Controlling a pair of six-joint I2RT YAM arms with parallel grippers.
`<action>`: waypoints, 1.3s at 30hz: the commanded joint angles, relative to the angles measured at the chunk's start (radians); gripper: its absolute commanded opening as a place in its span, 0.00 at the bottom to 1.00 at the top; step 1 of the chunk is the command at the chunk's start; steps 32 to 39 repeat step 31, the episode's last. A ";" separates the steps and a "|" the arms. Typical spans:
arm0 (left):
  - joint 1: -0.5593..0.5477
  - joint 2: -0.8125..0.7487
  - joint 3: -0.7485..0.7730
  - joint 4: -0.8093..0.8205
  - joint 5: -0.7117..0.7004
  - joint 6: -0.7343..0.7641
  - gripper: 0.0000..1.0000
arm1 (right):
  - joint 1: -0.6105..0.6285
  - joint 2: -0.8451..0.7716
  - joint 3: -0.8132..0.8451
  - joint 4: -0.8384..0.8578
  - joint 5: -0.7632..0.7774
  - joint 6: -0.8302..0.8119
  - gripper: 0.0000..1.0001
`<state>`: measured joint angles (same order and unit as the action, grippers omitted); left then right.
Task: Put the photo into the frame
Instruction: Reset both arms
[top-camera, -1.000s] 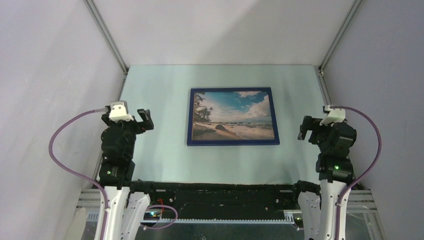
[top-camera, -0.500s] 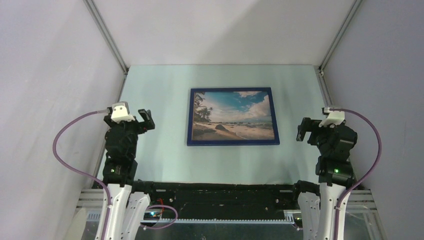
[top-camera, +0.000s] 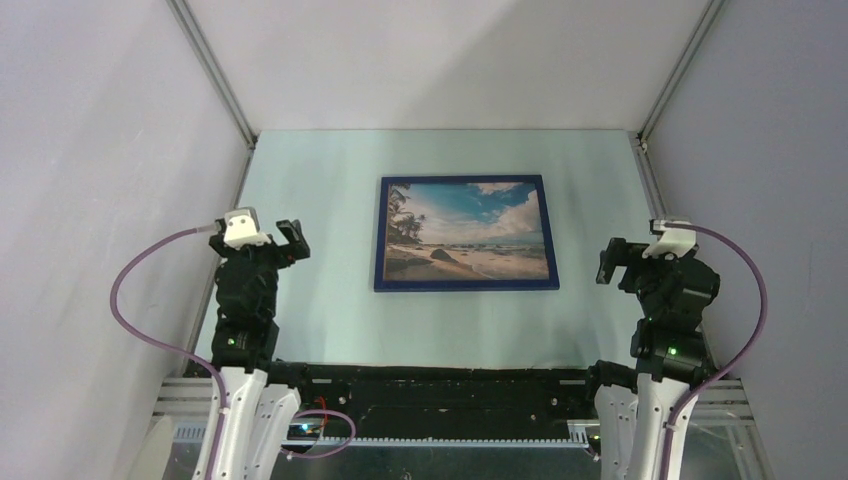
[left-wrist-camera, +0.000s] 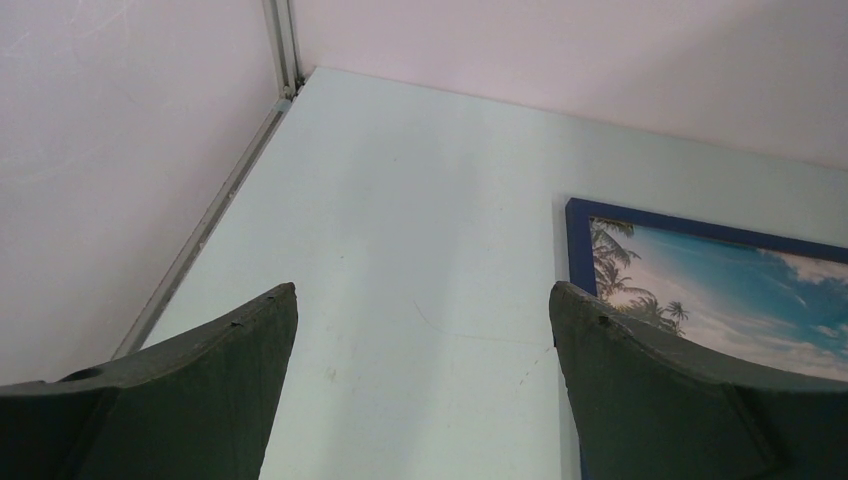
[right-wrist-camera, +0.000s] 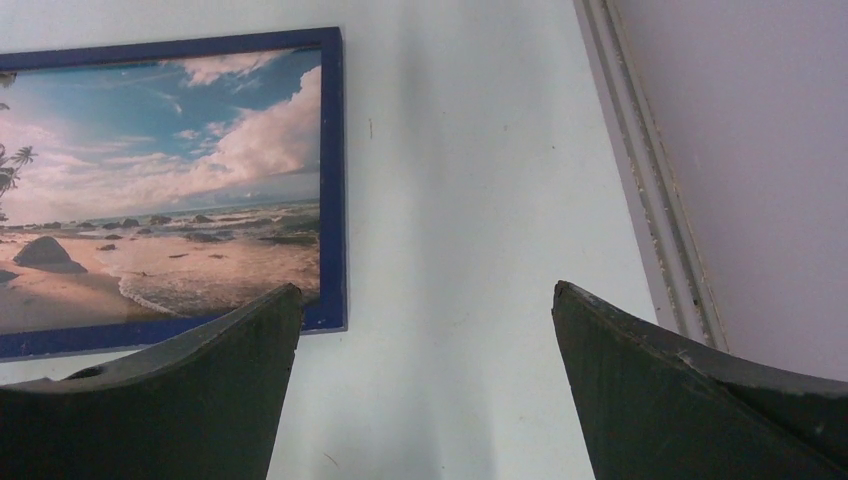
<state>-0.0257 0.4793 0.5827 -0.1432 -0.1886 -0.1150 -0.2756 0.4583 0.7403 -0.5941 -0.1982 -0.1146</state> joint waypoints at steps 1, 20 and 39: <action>0.009 -0.046 -0.039 0.091 -0.021 -0.003 1.00 | -0.028 -0.017 0.004 0.020 -0.039 0.000 0.99; 0.009 -0.039 -0.081 0.113 0.006 0.030 1.00 | -0.040 -0.022 0.003 0.015 -0.056 -0.011 0.99; 0.009 -0.050 -0.084 0.113 0.003 0.032 1.00 | -0.037 -0.029 0.004 0.015 -0.060 -0.013 1.00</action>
